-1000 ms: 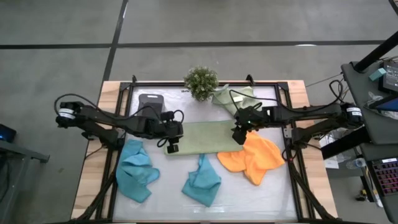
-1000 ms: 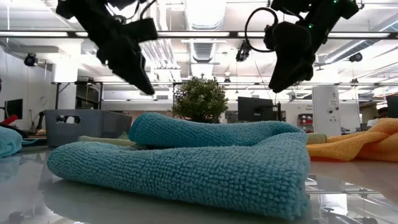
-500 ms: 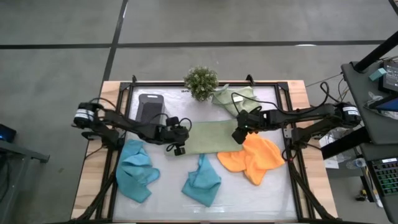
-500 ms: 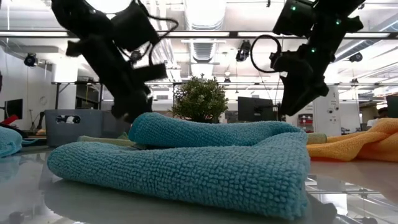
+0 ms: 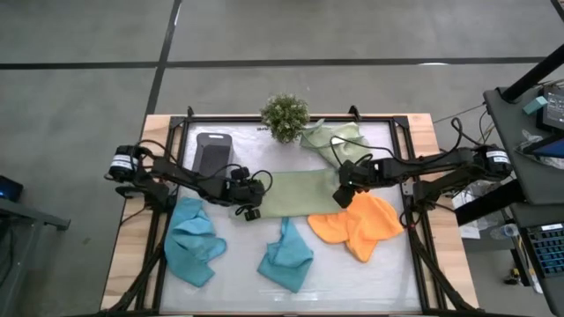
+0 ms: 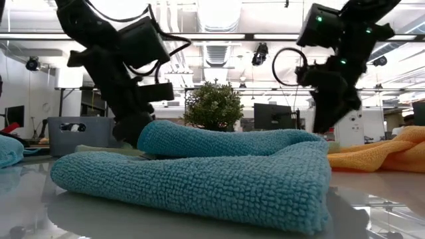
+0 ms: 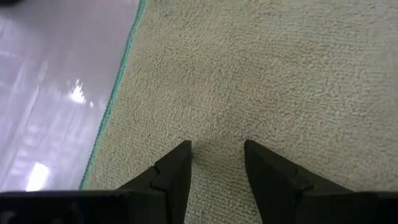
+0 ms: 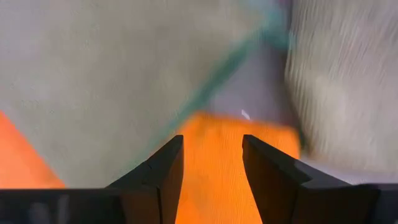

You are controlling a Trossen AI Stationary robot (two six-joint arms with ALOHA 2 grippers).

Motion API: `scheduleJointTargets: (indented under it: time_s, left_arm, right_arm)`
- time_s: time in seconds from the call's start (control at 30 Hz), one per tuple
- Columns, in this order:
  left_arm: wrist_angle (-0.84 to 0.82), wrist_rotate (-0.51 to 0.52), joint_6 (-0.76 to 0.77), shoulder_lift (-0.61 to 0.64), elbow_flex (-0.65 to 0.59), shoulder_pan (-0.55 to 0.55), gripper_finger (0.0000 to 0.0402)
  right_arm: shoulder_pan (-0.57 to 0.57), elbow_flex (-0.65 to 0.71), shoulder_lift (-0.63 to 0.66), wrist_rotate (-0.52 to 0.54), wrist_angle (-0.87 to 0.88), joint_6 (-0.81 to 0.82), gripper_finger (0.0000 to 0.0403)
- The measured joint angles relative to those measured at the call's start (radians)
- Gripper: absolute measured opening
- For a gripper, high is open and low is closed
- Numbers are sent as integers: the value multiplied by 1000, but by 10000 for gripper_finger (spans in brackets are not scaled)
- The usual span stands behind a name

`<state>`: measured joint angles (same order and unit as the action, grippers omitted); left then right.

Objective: Fold microfiber towels
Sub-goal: Fold the left green microfiber cloth

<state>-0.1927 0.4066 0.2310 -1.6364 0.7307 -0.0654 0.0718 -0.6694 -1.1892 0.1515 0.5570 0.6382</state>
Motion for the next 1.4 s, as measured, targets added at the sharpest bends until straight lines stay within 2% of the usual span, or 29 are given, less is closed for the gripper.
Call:
scheduleJointTargets:
  time_s: [0.3,0.5,0.77,1.0,1.17,1.4]
  left_arm:
    - [-60,-4,0,28,-4,1,137]
    - [-62,-4,-1,31,-5,1,137]
    - [-67,-9,-3,35,4,1,137]
    - [-50,-2,-38,106,16,-11,137]
    - [-11,39,-67,138,10,-13,137]
    - [28,45,-134,140,2,-13,137]
  right_arm:
    - [-40,106,0,-3,13,123,148]
    - [-41,153,4,4,31,137,148]
    - [-39,79,4,25,137,79,148]
    - [-32,-12,4,24,204,75,150]
    - [-32,-81,5,9,166,111,172]
    - [-26,-89,1,-5,-8,179,231]
